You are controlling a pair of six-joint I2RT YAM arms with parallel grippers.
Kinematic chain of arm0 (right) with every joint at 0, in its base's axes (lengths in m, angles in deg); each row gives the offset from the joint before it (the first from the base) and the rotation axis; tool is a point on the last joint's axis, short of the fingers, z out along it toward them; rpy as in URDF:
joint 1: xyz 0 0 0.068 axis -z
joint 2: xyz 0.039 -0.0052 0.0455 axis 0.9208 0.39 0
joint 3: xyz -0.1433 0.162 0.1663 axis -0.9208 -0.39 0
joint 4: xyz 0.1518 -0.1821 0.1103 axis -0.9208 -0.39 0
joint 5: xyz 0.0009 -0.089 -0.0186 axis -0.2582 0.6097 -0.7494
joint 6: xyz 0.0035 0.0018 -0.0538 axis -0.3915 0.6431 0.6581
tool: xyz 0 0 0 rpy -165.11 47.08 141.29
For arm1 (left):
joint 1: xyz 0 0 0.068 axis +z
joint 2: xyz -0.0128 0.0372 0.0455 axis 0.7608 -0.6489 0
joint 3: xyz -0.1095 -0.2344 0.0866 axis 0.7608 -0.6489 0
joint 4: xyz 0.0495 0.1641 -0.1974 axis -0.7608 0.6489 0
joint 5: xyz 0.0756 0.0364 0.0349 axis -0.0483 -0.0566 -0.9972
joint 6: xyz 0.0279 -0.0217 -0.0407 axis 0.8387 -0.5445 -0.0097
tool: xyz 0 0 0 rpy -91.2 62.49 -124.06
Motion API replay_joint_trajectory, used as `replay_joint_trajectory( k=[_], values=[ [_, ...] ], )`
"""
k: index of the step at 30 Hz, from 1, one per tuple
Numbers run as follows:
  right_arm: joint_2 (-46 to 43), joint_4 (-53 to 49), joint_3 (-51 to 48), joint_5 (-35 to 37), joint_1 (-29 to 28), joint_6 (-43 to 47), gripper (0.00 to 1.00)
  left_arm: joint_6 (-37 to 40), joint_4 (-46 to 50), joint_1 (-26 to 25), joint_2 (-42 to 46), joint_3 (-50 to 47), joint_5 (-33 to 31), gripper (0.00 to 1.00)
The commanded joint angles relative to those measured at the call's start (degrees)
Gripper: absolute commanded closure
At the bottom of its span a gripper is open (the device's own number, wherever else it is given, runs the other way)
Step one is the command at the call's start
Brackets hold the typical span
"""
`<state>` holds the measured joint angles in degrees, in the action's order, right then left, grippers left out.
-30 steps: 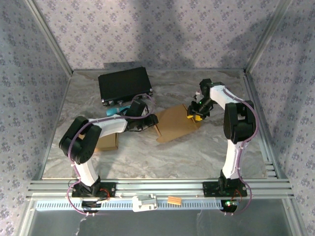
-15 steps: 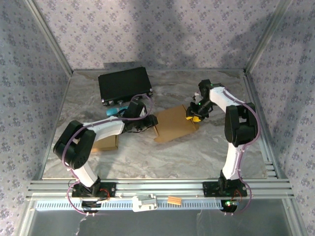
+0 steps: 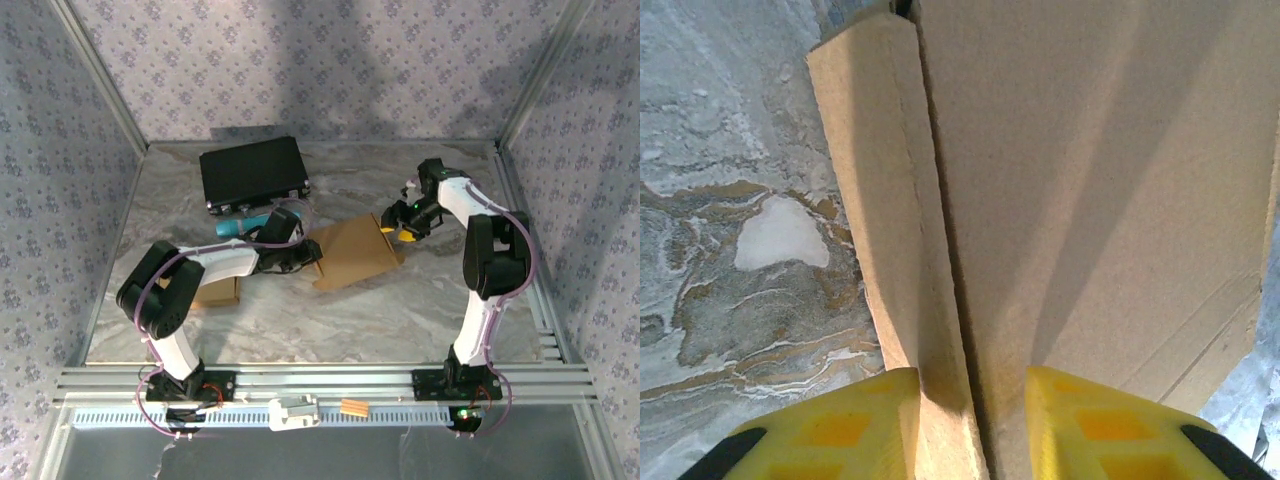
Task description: Fold the paper box
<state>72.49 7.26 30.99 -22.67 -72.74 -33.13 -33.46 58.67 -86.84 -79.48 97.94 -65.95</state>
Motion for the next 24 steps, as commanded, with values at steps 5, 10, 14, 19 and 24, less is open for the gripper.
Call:
replay_joint_trajectory(
  k=[5, 10, 14, 19, 24],
  values=[
    [0.42, 5.7, -3.42, -5.98, 0.77, -1.89, 0.4, -0.99, -6.12, 0.46, 1.58, -4.27, -0.85, 0.8],
    [1.06, 5.78, -5.09, -6.05, 0.81, -1.94, 0.36, -0.6, -10.03, 1.81, 1.73, -7.15, 1.53, 0.92],
    [-0.48, 9.12, -7.35, -10.05, 0.73, -2.72, 0.31, 0.39, -10.08, 2.89, 1.94, -7.74, 2.62, 0.97],
    [-2.8, 13.67, -10.85, -17.33, 0.73, -4.86, 0.27, -1.19, -13.05, 6.45, 1.76, -11.06, 5.71, 0.99],
    [-5.3, 19.48, -17.18, -23.99, -1.24, -8.79, 0.26, -2.07, -15.46, 7.75, 0.13, -11.22, 8.14, 0.99]
  ],
)
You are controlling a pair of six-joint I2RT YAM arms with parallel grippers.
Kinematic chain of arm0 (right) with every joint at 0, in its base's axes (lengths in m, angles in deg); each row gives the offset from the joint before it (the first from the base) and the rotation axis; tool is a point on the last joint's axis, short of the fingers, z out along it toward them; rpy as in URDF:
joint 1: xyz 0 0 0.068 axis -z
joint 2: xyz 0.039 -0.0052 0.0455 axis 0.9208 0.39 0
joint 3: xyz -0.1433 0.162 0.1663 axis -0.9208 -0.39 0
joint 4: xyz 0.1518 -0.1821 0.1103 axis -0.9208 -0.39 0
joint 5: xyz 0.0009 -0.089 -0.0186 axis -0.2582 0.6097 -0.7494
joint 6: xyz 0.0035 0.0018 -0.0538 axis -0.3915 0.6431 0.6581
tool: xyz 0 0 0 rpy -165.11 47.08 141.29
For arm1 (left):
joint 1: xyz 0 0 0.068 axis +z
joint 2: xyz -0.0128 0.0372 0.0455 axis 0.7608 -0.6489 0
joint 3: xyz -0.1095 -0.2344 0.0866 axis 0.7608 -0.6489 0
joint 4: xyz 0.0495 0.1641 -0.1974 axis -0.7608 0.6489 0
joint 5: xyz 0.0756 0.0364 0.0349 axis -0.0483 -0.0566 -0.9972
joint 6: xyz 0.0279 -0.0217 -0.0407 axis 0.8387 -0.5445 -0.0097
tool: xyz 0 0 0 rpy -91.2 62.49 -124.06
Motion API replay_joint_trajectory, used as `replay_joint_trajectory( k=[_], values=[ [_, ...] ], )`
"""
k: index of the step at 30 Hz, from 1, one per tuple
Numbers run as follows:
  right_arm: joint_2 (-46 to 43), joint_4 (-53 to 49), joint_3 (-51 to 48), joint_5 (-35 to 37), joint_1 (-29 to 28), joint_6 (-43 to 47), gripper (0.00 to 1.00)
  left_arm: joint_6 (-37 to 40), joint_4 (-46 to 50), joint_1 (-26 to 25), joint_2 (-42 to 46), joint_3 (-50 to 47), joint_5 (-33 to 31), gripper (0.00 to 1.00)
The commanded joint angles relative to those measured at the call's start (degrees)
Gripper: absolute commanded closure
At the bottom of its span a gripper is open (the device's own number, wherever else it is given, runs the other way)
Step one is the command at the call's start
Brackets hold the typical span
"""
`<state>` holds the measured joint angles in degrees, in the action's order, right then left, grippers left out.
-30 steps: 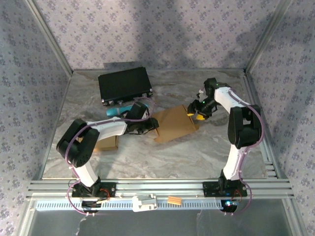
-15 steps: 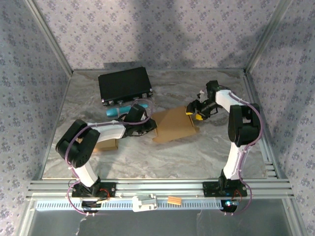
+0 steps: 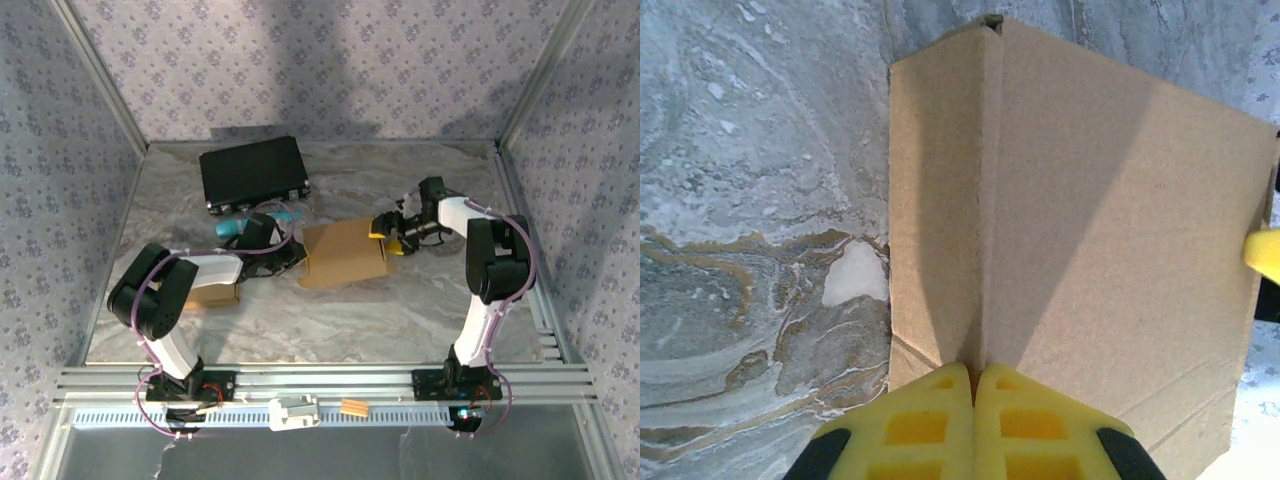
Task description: Fold the paper box
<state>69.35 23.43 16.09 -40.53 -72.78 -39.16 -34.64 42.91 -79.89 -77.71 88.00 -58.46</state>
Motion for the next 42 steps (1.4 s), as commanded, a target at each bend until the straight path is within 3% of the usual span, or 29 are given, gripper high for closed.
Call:
replay_joint_trajectory(
  k=[1, 9, 13, 20, 24, 26, 28, 33, 37, 42],
  values=[
    [-2.77, 4.14, -3.08, -6.75, -1.77, -3.22, 0.26, -1.48, -0.65, 1.02, -2.01, -1.44, 0.85, 0.99],
    [-6.76, 10.72, -5.54, -9.38, -2.32, -13.96, 0.35, -3.27, -1.27, 2.07, -2.38, 0.6, 2.46, 0.97],
    [-4.84, 11.43, -3.64, -11.66, -2.24, -19.99, 0.5, -2.92, 0.22, 2.47, -1.79, 2.03, 2.75, 0.95],
    [-4.56, 10.69, -1.03, -12.33, -1.59, -27.05, 0.57, 1.86, 6.07, 3.1, 3.99, 4.7, -1.13, 0.71],
    [-4.33, 5.61, 1.47, -12.41, -1.2, -30.77, 0.58, 15.66, 13.26, 3.01, 13.64, 5.54, -9.95, 0.64],
    [-4.01, 0.72, 3.81, -12.27, -1.05, -31.55, 0.59, 26.9, 15.36, 2.04, 18.01, 5.83, -12.44, 0.62],
    [-3.49, -5.38, 5.68, -13.03, -0.96, -32.23, 0.59, 44.43, 18.81, -1.43, 22.49, 7.06, -14.41, 0.6],
    [-4.88, -12.92, 6.5, -13.49, -0.7, -35.98, 0.6, 73.67, 24.19, -10.14, 28.61, 6.85, -12.17, 0.46],
    [-5.33, -17.58, 6.9, -14.14, -0.5, -37.34, 0.6, 85.73, 31.02, -13.73, 27.01, 9.86, -15.18, 0.44],
    [-5.85, -22.36, 5.79, -15.02, -0.5, -38.33, 0.6, 94.63, 32.38, -15.72, 23.65, 11.22, -18.16, 0.42]
  ],
)
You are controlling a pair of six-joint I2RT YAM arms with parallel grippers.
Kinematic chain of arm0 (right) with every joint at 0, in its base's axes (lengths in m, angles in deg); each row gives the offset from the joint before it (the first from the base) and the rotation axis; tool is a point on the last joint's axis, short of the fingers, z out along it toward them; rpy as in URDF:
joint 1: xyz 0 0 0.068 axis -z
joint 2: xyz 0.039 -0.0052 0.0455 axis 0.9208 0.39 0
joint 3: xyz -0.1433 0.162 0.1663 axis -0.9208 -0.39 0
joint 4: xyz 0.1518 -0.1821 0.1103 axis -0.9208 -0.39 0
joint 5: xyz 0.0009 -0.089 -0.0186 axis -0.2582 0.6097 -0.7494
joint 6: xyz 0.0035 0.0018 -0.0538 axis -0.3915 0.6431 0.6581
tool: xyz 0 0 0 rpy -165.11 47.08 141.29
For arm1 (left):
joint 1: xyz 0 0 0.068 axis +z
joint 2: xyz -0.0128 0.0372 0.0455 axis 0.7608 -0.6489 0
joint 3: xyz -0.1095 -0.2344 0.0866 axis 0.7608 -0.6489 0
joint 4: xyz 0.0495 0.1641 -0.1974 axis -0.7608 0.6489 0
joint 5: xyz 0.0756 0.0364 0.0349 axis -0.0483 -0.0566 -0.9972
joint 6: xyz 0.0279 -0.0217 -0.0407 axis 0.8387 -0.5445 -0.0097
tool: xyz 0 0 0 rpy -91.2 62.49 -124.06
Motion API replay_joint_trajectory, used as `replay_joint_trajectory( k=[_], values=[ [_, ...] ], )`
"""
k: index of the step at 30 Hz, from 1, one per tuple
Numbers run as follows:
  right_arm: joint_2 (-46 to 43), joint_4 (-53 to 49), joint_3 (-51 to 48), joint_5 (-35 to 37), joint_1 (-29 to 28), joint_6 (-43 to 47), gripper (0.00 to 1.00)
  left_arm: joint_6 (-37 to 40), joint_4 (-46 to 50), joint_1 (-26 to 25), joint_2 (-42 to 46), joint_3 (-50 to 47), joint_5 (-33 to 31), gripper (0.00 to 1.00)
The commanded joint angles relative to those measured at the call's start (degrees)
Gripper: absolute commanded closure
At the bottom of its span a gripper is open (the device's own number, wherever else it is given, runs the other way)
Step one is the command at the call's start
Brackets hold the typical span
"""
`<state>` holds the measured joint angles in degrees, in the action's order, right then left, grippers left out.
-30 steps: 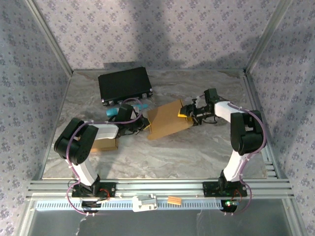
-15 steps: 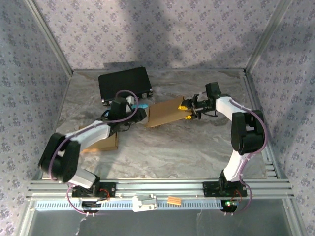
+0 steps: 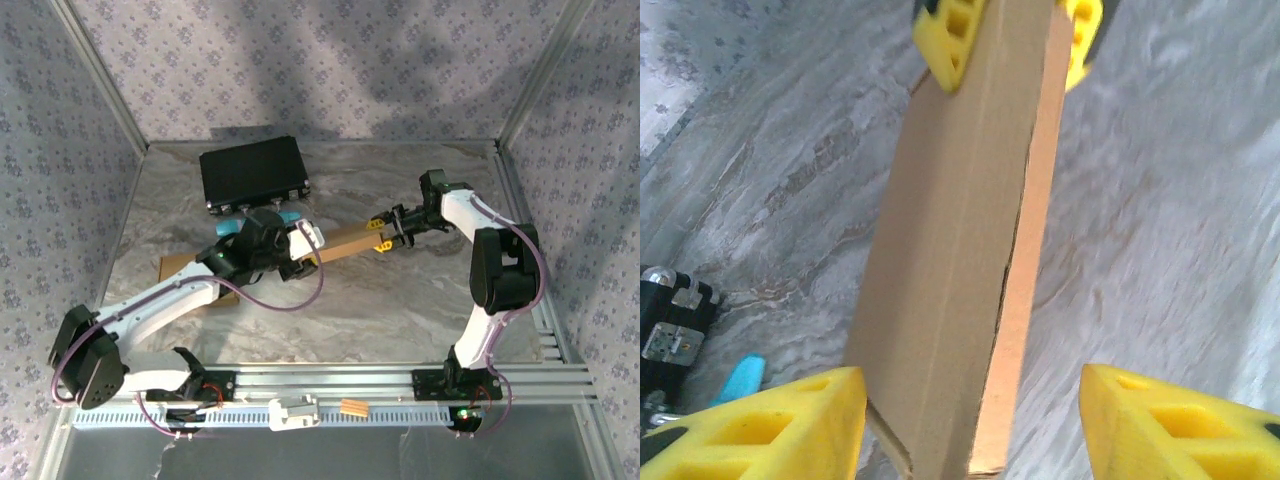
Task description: Fold the paper box
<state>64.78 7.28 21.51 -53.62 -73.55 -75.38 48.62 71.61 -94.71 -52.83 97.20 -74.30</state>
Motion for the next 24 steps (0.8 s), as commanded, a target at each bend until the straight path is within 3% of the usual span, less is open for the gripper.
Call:
replay_joint_trajectory(
  k=[1, 7, 24],
  values=[
    [-1.46, -6.65, 0.09, -1.98, 0.26, -2.3, 0.6, 12.18, 3.71, -1.03, -1.8, 2.44, -2.34, 0.39],
    [-2.36, -7.99, -1.18, -1.77, 0.09, -3.15, 0.6, 13.92, 3.63, -1.54, -5.16, 3.8, -2.14, 0.34],
    [-3.03, -9.02, -6.19, -4.83, -2.16, -6.36, 0.58, 15.57, 1.83, -3.43, -9.49, 3.44, -4.25, 0.37]
  ],
)
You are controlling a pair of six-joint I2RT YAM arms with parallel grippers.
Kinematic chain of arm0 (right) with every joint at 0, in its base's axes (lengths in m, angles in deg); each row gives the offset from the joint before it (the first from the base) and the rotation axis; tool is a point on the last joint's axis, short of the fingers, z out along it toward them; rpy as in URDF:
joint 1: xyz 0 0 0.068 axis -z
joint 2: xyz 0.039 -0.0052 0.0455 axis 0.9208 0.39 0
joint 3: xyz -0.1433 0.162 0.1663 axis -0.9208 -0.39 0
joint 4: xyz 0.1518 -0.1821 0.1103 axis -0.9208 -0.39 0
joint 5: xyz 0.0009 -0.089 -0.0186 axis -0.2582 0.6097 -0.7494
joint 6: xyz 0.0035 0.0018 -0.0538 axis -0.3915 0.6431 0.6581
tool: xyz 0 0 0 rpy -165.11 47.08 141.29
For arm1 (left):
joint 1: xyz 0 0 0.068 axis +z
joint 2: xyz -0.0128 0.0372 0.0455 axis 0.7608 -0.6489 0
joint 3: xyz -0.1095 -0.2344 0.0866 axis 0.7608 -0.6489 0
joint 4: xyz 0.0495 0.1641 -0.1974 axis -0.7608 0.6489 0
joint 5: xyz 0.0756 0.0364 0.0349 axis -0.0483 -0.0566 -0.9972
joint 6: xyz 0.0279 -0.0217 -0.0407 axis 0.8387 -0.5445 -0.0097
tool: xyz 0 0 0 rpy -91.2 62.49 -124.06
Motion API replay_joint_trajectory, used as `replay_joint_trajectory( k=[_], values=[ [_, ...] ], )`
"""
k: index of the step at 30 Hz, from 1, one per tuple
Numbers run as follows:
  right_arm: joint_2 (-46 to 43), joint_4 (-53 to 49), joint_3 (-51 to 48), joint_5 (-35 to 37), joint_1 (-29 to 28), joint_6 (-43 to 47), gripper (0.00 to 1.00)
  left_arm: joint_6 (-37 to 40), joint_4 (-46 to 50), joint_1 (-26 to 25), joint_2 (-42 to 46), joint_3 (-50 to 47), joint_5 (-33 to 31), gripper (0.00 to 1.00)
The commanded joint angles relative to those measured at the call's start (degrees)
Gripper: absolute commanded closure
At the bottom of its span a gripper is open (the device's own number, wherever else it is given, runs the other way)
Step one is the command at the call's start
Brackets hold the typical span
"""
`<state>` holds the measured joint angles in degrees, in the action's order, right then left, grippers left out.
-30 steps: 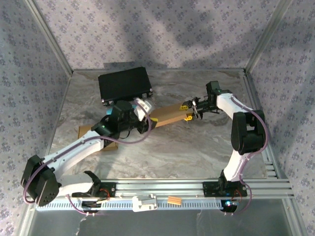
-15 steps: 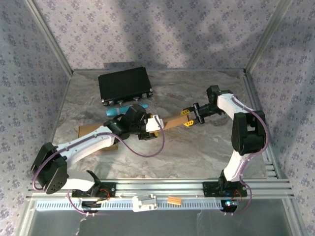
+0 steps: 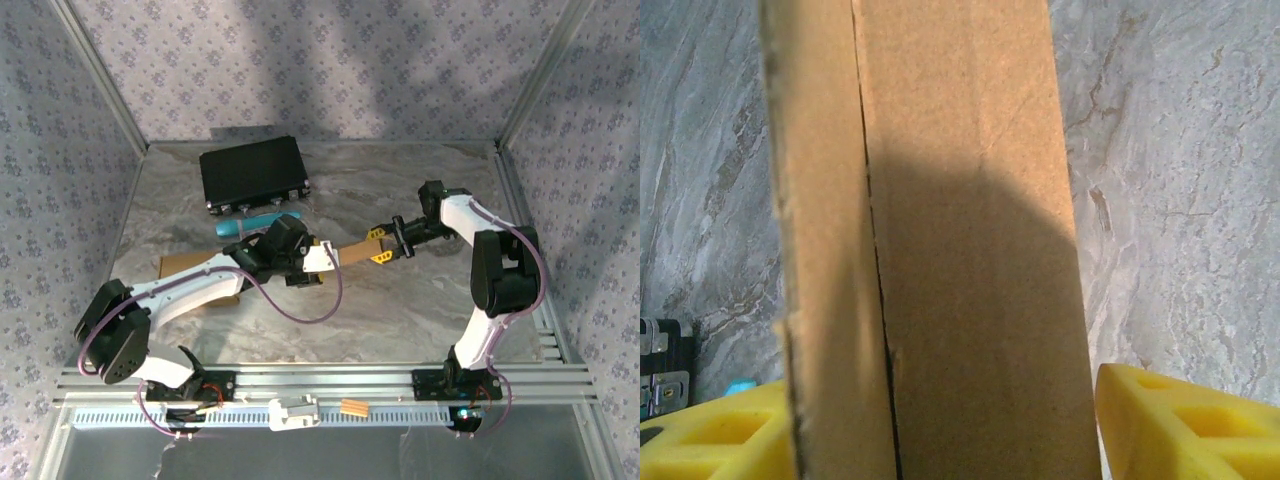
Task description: Fold the paper box
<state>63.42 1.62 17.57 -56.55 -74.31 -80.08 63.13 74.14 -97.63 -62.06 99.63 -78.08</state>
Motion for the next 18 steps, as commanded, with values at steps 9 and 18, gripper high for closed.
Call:
replay_joint_trajectory(
  k=[9, 18],
  values=[
    [-2.35, -1.01, -4.81, -1.77, -1.07, -4.41, 0.47, 1.37, 7.69, -0.31, 0.39, 3.16, 2.22, 0.51],
    [-2.39, -3.52, -1.02, 1.75, 1.26, -1.12, 0.33, 0.08, 18.03, 1.28, -1.66, 9.63, 8.82, 0.56]
  ],
)
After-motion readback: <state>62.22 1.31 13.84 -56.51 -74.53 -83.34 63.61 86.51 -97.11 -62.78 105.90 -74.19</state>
